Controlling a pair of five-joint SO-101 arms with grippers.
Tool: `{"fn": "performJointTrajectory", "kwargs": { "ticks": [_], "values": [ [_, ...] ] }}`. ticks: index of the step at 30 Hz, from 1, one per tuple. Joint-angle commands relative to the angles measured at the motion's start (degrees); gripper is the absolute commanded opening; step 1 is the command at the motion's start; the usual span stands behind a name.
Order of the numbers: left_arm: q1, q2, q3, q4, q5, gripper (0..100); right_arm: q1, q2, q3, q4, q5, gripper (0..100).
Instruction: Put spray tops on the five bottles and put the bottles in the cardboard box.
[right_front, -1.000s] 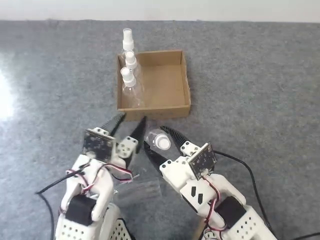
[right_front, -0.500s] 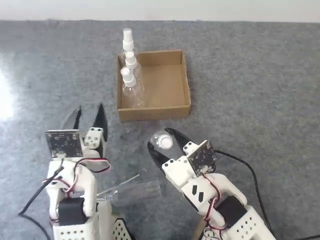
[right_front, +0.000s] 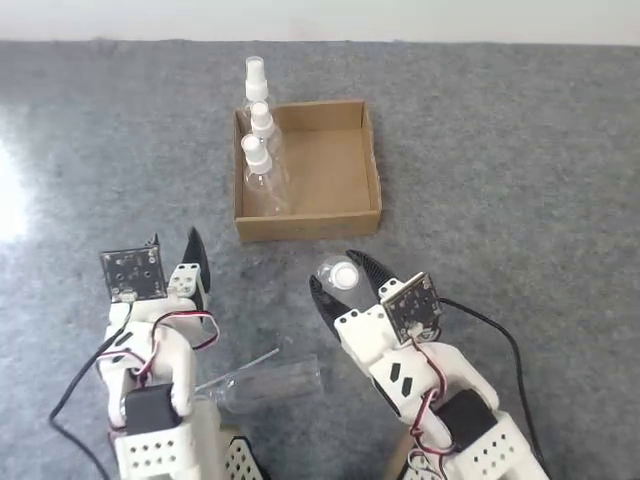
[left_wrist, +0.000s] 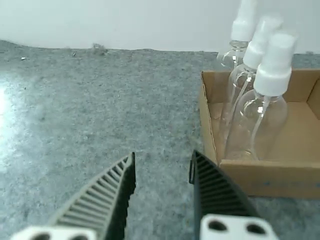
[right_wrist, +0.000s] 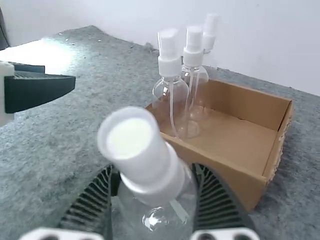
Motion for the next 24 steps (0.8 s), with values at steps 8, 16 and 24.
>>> {"fn": "performJointTrajectory", "kwargs": {
  "ticks": [8,16,24],
  "values": [
    [-0.35,-0.88,0.40,0.00,0.18,17,3.12,-0.84,0.97,0.22,0.09,2.0],
    [-0.35,-0.88,0.40,0.00,0.18,17,4.26,-0.84,-3.08,-0.57,0.09,2.0],
    [-0.44,-0.88,0.40,0.00,0.18,17,4.26,-0.57,-10.46,-0.66,0.18,2.0]
  ]
}}
